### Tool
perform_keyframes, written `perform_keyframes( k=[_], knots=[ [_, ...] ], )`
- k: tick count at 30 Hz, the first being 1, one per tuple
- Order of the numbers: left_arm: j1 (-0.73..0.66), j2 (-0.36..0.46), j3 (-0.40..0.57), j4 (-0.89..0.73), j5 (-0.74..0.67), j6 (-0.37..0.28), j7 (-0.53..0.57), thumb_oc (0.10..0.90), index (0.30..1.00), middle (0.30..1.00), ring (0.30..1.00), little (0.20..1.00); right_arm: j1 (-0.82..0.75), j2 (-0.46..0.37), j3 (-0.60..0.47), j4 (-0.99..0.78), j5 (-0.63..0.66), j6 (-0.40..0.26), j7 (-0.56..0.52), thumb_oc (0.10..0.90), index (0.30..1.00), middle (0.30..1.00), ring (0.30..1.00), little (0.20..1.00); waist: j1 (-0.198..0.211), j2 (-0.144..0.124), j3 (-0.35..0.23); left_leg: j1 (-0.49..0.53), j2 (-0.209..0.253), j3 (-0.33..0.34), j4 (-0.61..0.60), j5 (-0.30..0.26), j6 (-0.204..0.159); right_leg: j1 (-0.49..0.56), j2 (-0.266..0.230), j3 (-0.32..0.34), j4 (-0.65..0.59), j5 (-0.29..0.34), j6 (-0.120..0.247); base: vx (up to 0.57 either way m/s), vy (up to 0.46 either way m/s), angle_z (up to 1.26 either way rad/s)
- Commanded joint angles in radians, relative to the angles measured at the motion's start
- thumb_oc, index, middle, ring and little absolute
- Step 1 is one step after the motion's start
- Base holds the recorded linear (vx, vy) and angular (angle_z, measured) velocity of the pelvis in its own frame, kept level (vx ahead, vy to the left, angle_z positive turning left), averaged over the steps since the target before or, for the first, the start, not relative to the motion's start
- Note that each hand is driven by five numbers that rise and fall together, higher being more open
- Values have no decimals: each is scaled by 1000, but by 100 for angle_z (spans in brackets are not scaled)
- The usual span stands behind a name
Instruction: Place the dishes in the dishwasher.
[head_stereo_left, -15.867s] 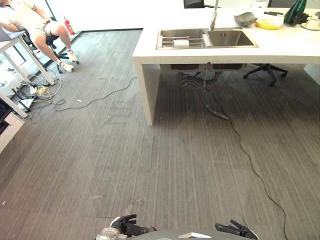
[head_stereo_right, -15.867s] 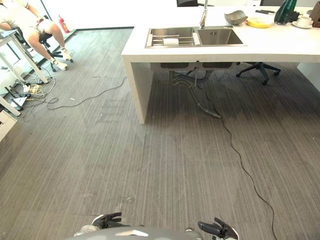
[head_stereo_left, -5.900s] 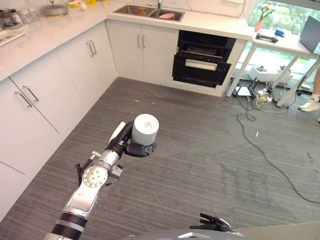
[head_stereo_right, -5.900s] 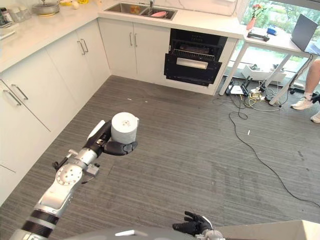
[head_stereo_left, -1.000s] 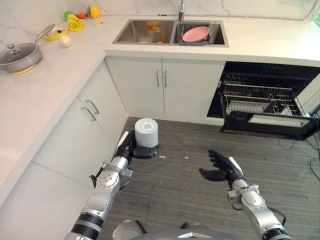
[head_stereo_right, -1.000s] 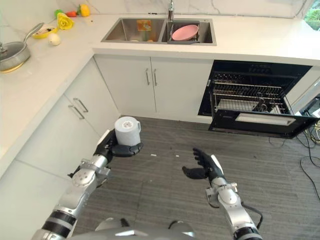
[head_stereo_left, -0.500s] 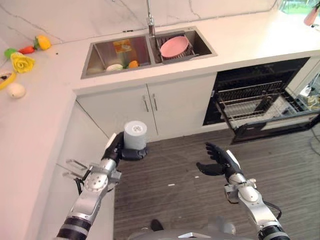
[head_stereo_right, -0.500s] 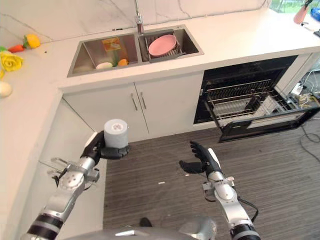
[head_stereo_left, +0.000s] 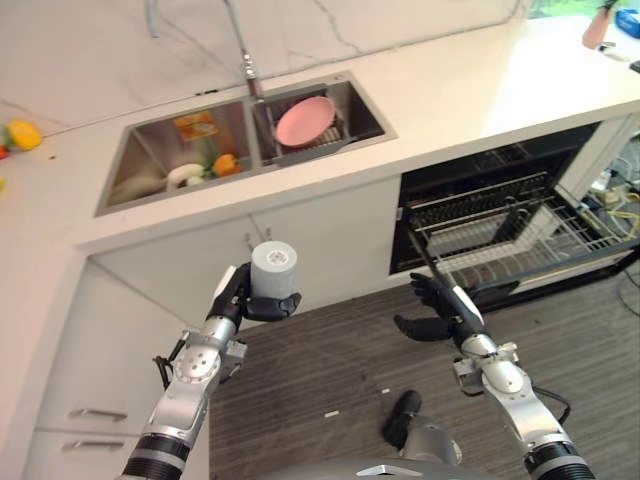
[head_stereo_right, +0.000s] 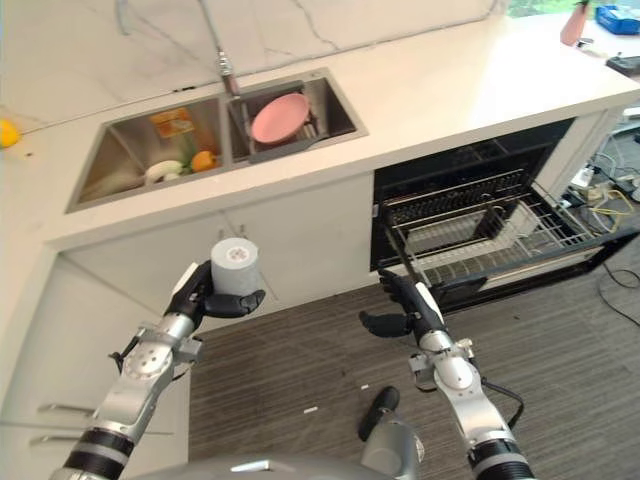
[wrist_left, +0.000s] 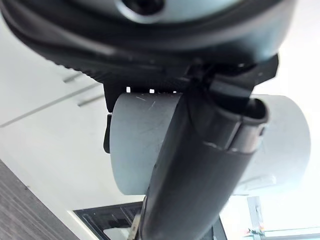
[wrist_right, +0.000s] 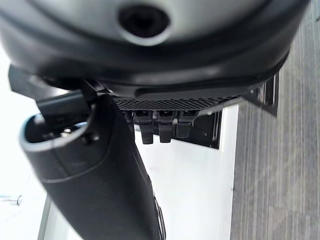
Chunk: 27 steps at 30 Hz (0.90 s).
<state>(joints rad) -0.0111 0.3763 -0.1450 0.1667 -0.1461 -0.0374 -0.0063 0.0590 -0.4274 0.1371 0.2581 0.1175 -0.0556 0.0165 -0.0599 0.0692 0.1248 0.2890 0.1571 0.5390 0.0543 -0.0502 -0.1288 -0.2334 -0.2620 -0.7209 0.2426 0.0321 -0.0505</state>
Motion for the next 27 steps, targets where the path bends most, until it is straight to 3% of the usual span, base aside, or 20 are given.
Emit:
perform_keyframes(
  k=[1,3,4,5,6,7,8,9,11,12,13,17,19,20,22,23,24,25,27],
  knots=[
    [-73,20,10,-106,-47,-131,22,400,300,300,300,300,-61,-10,-31,-136,15,-99,-18,800,900,900,900,900,10,-47,-14,-135,-10,-51,351,36,-46,236,17,26,-287,28,178,233,-520,-30],
    [-83,26,6,-105,-61,-135,24,400,300,300,300,300,-79,-24,-25,-140,20,-102,-17,800,900,900,900,900,33,-68,14,-224,36,-46,546,138,-128,295,39,22,-321,-2,146,215,-437,-47],
    [-92,23,-2,-102,-55,-131,23,400,300,300,300,300,-93,-30,-17,-135,11,-93,-20,800,900,900,900,900,51,-78,25,-297,24,-79,556,94,-118,311,55,41,-330,-37,122,178,-282,-57],
    [-93,22,-2,-101,-55,-131,23,400,300,300,300,300,-94,-30,-17,-135,10,-92,-21,800,900,900,900,900,52,-78,23,-298,24,-78,555,92,-118,308,55,43,-329,-39,121,251,-86,-81],
    [-82,10,-5,-102,-52,-131,25,400,300,300,300,300,-103,-28,4,-123,11,-88,-15,800,900,900,900,900,66,-60,10,-305,-34,-120,390,16,-66,305,61,65,-330,-48,138,199,128,-61],
    [-71,8,-3,-103,-52,-138,30,400,300,300,300,300,-118,-19,23,-112,19,-88,-9,800,900,900,900,900,71,-50,5,-316,-40,-139,289,-9,-42,304,70,89,-330,-55,151,208,143,-102],
    [-68,7,-1,-103,-52,-139,30,400,300,300,300,300,-121,-19,28,-107,20,-89,-10,800,900,900,900,900,75,-53,3,-303,-50,-129,264,-3,-38,301,64,97,-330,-53,154,246,114,-111],
    [-51,14,2,-113,-42,-143,32,400,300,300,300,300,-124,-12,45,-101,22,-93,-3,800,900,900,900,900,86,-52,3,-349,-7,-147,168,44,-24,330,77,126,-330,-70,150,180,36,-116],
    [-55,26,0,-111,-39,-148,39,400,300,300,300,300,-121,-16,53,-94,19,-95,-5,800,900,900,900,900,86,-62,10,-358,20,-127,169,71,-32,336,79,130,-330,-71,153,165,-12,-62],
    [-60,27,1,-106,-40,-146,41,400,300,300,300,300,-117,-7,56,-88,21,-93,-4,800,900,900,900,900,82,-49,-2,-326,6,-118,97,59,-24,336,99,128,-330,-69,163,225,133,-63],
    [-66,25,-6,-108,-33,-144,41,400,300,300,300,300,-103,-2,56,-99,27,-103,-9,800,900,900,900,900,71,-27,-16,-241,-42,-120,-11,64,-8,332,104,142,-330,-52,178,225,226,-58],
    [-75,36,0,-118,-25,-151,44,400,300,300,300,300,-107,0,51,-123,20,-107,-2,800,900,900,900,900,61,-16,-27,-190,-94,-88,-73,44,25,330,94,150,-330,-23,196,126,174,-66],
    [-67,67,25,-142,-18,-157,47,400,300,300,300,300,-139,6,54,-127,0,-109,6,800,900,900,900,900,88,-4,-18,-172,-95,-43,-111,51,50,302,57,73,-245,-2,211,54,172,-83],
    [-68,69,27,-143,-18,-156,46,400,300,300,300,300,-142,8,54,-125,-1,-109,5,800,900,900,900,900,91,-6,-17,-170,-99,-39,-115,52,52,293,50,79,-229,-9,213,-27,41,-95],
    [-38,89,45,-159,-16,-156,43,400,300,300,300,300,-155,20,62,-126,-2,-114,6,800,900,900,900,900,140,-4,-20,-164,-87,-3,-118,50,66,298,-12,-30,-173,-2,226,-32,-21,-89],
    [-26,95,43,-165,-19,-155,41,400,300,300,300,300,-148,27,69,-129,-4,-113,15,800,900,900,900,900,146,-4,-21,-161,-87,-6,-122,48,75,288,-53,-27,-123,12,241,31,-111,-84],
    [-50,103,19,-152,-12,-160,50,400,300,300,300,300,-145,24,73,-139,5,-108,24,800,900,900,900,900,129,-15,-21,-161,-82,-32,-117,45,76,283,-69,93,-97,19,254,63,-133,-76],
    [-65,100,9,-139,-10,-161,52,400,300,300,300,300,-141,24,66,-149,14,-105,25,800,900,900,900,900,125,-21,-24,-162,-80,-35,-110,44,73,290,-68,151,-107,11,261,57,-112,-37],
    [-69,91,10,-131,-14,-162,55,400,300,300,300,300,-135,26,60,-163,32,-102,37,800,900,900,900,900,142,-37,-38,-163,-69,-25,-90,46,64,333,-50,153,-161,-9,251,45,-134,83]
  ],
)
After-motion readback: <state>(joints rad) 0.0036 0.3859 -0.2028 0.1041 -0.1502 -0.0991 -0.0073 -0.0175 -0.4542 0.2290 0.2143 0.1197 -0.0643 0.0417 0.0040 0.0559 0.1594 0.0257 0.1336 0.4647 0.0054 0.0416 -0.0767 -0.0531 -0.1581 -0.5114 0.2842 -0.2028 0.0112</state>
